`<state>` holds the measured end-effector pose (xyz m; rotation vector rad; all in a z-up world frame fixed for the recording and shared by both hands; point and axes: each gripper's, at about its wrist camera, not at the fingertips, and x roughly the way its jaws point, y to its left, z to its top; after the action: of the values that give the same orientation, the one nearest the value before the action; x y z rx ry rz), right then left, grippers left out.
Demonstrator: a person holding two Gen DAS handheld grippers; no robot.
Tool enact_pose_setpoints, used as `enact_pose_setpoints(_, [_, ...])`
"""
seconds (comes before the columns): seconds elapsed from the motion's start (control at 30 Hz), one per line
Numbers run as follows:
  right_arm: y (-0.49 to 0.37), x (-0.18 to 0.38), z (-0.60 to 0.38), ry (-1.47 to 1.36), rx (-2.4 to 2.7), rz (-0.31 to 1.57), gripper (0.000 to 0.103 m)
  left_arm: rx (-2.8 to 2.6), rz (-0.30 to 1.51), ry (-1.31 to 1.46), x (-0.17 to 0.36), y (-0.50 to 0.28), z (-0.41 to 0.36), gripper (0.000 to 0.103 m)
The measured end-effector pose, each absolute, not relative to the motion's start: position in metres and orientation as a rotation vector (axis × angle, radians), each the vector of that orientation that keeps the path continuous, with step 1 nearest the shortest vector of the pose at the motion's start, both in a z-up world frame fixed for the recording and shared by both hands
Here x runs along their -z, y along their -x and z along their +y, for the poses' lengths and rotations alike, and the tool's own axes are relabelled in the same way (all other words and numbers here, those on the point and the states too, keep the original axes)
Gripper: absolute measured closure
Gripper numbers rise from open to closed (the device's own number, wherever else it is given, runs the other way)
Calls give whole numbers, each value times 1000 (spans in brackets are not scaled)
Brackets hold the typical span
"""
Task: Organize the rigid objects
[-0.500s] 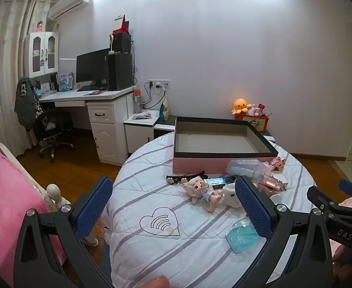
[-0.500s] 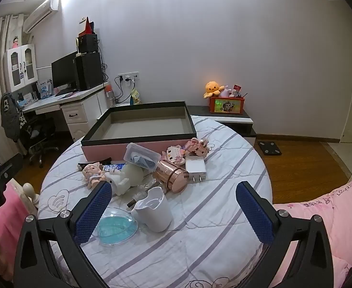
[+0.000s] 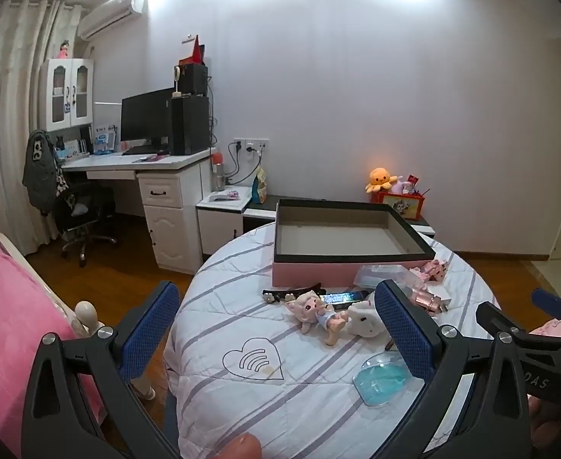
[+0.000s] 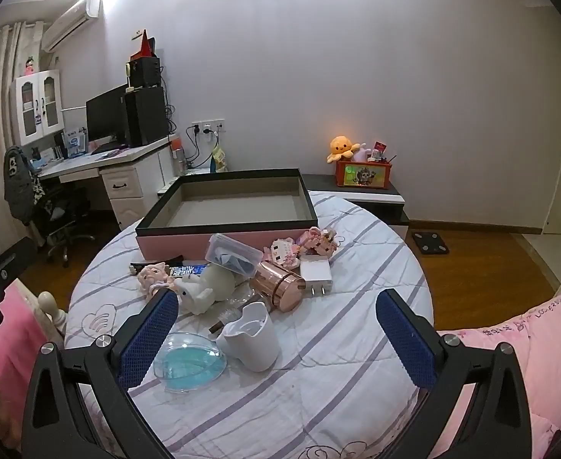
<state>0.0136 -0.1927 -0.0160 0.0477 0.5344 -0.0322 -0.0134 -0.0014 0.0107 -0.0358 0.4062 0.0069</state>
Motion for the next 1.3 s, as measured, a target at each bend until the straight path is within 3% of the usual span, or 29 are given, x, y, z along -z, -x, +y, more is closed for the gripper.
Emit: enact_pose_setpoints(1.3, [-8,13,-190,-48,21,516,0,8,419,47,-12,14,-4,0])
